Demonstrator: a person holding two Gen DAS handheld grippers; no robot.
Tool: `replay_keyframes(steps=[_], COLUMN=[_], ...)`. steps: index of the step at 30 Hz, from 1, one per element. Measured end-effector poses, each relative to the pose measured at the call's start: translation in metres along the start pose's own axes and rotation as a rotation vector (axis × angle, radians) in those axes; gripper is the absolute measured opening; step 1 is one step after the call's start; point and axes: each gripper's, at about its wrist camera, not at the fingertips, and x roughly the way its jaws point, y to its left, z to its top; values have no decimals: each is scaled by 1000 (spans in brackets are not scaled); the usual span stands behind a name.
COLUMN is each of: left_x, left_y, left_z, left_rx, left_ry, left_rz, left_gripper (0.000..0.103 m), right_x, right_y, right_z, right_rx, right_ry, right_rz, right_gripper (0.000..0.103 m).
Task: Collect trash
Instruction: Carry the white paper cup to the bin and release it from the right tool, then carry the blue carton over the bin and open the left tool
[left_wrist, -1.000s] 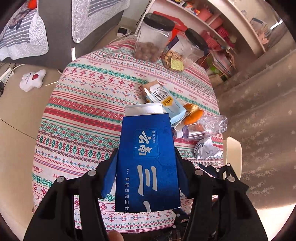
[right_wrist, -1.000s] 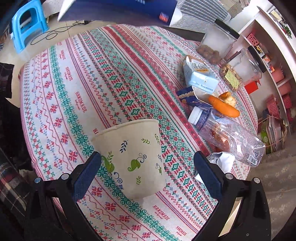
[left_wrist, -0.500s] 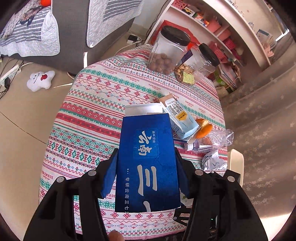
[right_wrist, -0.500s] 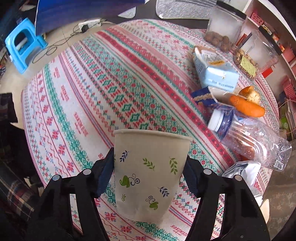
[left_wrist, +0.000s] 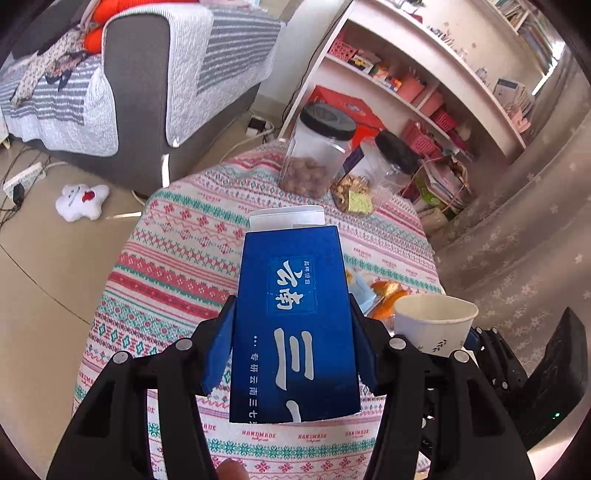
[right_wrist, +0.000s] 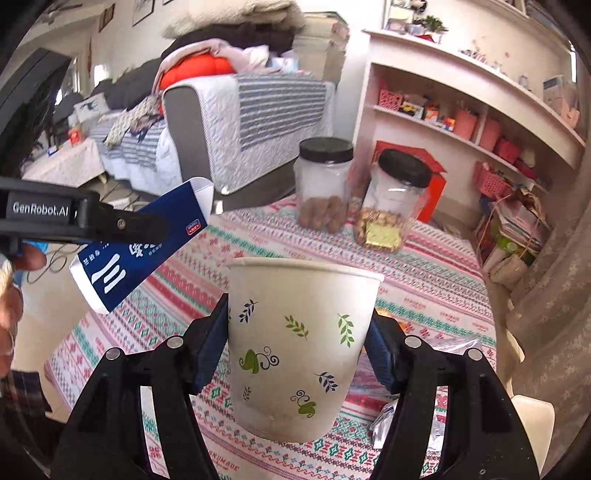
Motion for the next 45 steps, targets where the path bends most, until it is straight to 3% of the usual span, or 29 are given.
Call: replay_keyframes(steps=[7, 15, 24, 32, 35, 39, 45], left_x=[-23, -37, -24, -7, -1, 5, 12], left_y=[-34, -72, -101, -128, -140, -160, -198], left_z=[2, -6, -16, -26, -32, -42, -59], left_rx=[69, 137, 157, 186, 204, 233, 292], left_ry=[-204, -363, -359, -332, -320, -303, -291], left_rz=[71, 112, 101, 76, 66, 33, -8], left_gripper=[55, 56, 56, 56, 56, 56, 56], right_x=[-15, -44, -84, -108, -116, -129, -155], right_y=[-27, -61, -121, -212, -235, -256, -277], right_z=[7, 3, -22, -69, -85, -104, -120], right_rx=[131, 266, 419, 612, 652, 689, 723], right_ry=[-122, -228, -279, -178, -138, -102, -108], right_rz=[-178, -394, -685, -905, -961, -1032, -1061], right_gripper=[64, 65, 68, 69, 71, 96, 96])
